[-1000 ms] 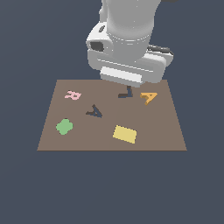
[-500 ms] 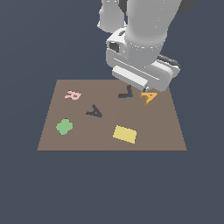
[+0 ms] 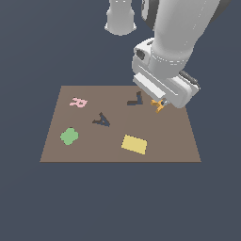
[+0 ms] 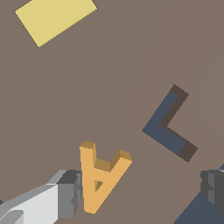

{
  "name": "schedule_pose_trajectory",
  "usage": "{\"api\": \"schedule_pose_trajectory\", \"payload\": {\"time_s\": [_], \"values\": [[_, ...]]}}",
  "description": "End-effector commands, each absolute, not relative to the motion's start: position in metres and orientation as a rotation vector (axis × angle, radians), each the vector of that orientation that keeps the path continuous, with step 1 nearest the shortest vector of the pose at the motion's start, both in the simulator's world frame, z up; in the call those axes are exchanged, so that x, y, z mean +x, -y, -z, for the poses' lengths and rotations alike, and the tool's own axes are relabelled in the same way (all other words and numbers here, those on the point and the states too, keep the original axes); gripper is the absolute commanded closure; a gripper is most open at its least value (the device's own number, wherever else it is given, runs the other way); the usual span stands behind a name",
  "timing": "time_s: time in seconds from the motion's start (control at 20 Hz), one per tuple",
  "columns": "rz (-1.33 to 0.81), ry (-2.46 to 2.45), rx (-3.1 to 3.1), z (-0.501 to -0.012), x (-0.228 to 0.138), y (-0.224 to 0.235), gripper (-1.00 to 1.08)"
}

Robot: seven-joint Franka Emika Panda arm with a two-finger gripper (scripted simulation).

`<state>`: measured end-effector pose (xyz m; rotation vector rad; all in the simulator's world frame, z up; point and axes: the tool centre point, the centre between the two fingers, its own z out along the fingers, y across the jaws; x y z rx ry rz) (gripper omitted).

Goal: Insert a designated object into the corresponding slot on a board.

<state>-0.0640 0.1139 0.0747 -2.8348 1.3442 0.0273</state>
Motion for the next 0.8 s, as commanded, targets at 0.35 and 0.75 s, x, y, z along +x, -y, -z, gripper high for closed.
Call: {"api": "schedule_pose_trajectory", "payload": {"time_s": [0.35, 0.75], "values": [[-0.008, -1.607, -2.698, -0.058, -0.057, -0.139, -0.92], [0.0, -1.719, -2.63, -0.05, -0.052, -0.149, -0.92]]}}
